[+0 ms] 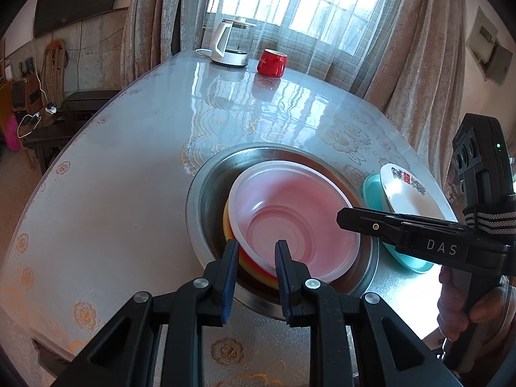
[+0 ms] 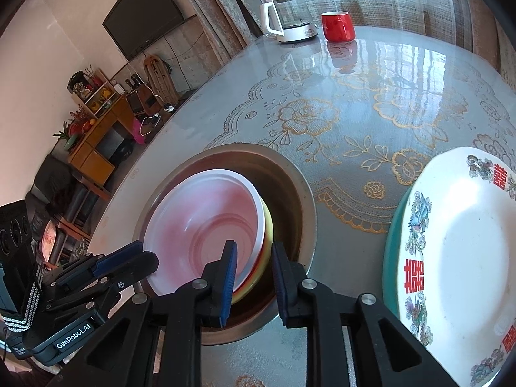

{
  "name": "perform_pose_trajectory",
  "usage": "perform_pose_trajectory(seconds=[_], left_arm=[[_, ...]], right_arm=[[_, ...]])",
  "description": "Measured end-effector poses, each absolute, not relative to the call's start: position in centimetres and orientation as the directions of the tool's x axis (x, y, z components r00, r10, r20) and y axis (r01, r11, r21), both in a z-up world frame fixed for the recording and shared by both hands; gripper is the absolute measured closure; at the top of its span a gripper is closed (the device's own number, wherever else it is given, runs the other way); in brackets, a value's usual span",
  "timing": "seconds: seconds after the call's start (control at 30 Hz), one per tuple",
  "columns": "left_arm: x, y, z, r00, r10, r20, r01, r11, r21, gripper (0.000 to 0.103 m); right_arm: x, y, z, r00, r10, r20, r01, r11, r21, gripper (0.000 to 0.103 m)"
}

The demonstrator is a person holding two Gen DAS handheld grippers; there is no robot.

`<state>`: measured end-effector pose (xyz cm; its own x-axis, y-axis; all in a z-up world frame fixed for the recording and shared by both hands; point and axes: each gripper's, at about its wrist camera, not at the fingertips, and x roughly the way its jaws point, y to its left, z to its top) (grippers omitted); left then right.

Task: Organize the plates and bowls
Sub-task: 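Lower the red bowl into the basin onto the yellow bowl, then open the right gripper and release the red bowl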

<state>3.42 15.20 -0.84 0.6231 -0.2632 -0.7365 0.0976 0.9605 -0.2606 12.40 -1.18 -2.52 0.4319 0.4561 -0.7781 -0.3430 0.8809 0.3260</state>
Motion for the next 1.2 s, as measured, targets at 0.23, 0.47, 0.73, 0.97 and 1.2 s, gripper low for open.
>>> perform_pose_trajectory(seconds=[0.23,0.47,0.73,0.97,1.2], left_arm=[[3.8,15.4,-1.0,0.632,-0.245,-0.735,0.096,0.966,-0.240,0.081],[4.3,15.3,-1.1,0.637,-0.230,-0.736,0.093,0.970,-0.223,0.081],[4.4,15.1,-1.1,0.635,-0.237,-0.735,0.115,0.970,-0.214,0.081],[4.3,14.8,-1.1,0.632,-0.243,-0.736,0.123,0.969,-0.214,0.081],[4.7,14.9,-1.2,0.620,-0.248,-0.744,0.120,0.967,-0.223,0.080]], right_arm=[[12.1,0.2,-2.6,0.453,0.415,-0.789,-0.382,0.890,0.249,0.081],[12.6,0.5,-2.7,0.489,0.382,-0.784,-0.389,0.900,0.196,0.087],[12.7,0.3,-2.7,0.480,0.375,-0.793,-0.392,0.900,0.188,0.088],[12.4,0.7,-2.5,0.489,0.351,-0.798,-0.402,0.903,0.151,0.088],[12.3,0.2,-2.4,0.490,0.360,-0.794,-0.371,0.910,0.183,0.081]])
